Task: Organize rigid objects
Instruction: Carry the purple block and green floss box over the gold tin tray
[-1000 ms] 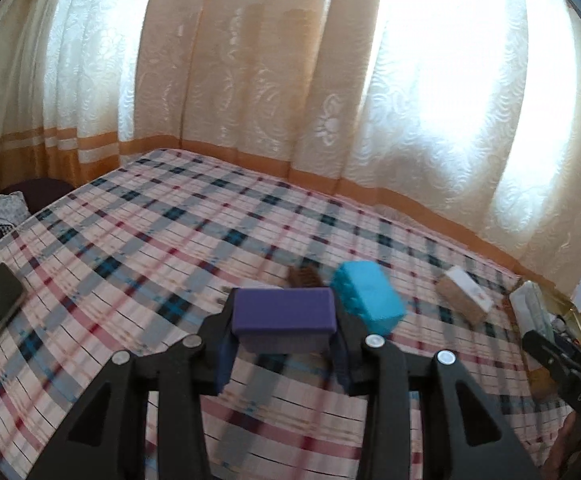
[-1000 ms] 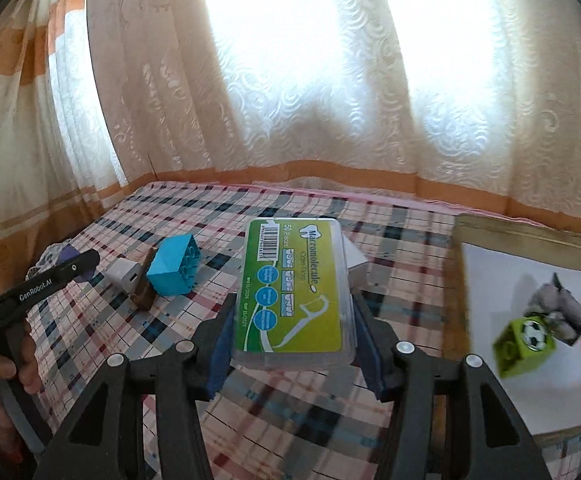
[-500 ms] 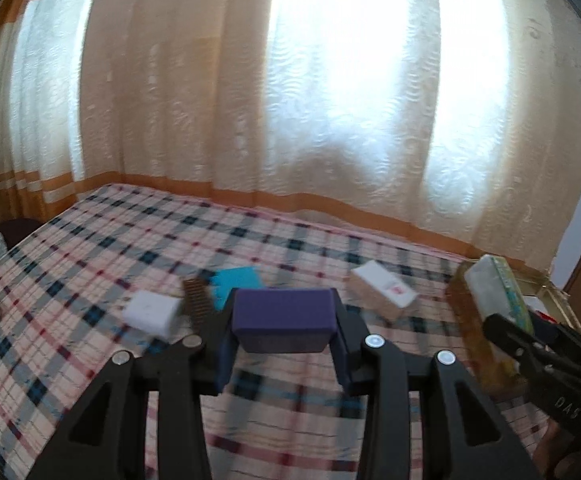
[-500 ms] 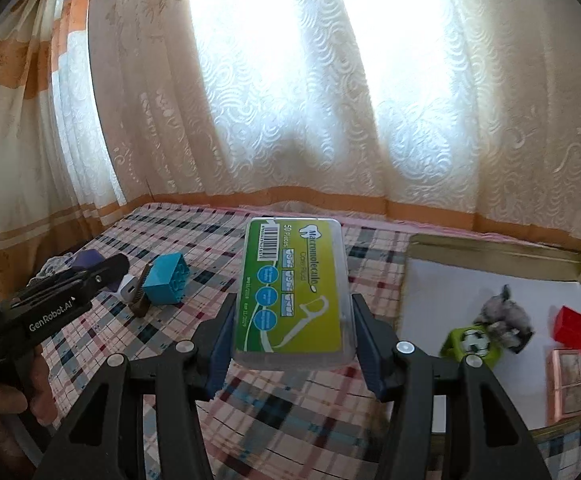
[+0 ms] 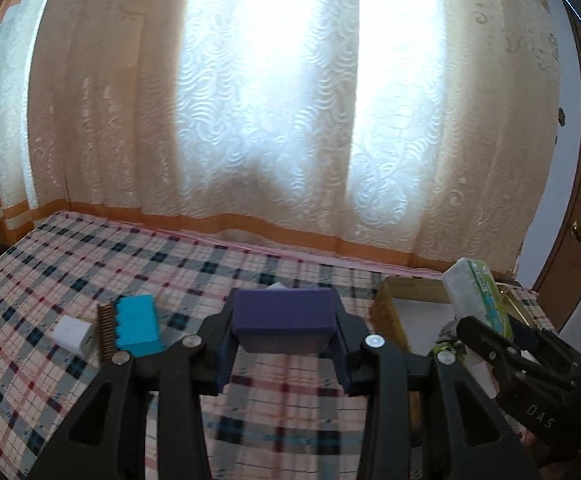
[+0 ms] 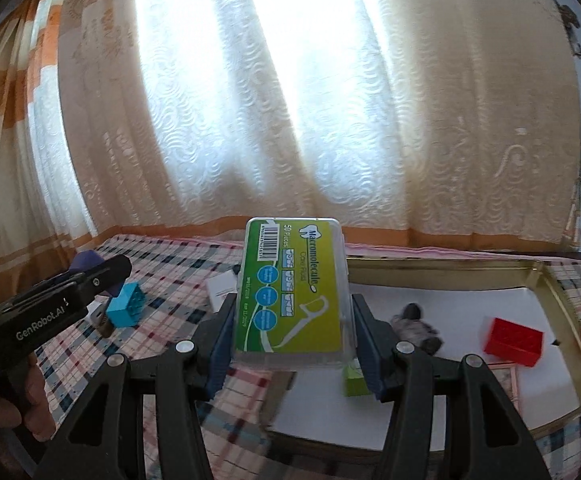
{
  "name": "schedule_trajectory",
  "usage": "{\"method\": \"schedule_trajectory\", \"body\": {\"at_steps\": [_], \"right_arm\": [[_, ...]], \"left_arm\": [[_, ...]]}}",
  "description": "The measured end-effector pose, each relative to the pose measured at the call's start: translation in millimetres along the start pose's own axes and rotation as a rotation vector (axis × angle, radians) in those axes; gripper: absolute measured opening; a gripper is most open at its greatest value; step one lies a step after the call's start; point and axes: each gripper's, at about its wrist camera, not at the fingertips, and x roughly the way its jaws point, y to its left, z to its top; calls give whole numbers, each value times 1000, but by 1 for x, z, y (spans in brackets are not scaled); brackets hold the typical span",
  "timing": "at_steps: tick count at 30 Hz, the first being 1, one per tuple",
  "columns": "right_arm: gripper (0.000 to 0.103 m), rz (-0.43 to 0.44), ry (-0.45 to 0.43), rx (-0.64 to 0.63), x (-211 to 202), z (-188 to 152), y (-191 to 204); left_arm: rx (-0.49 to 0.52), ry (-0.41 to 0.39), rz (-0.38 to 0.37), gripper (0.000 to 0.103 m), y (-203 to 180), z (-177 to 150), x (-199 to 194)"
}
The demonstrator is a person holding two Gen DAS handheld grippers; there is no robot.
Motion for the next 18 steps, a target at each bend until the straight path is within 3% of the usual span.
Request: {"method": "schedule_trajectory", "body": {"at_steps": [18], "right_arm": [[56,-162,-29,56,-14,11,-81]], "left_arm": [[48,29,-100,39,-89,5,28]]}}
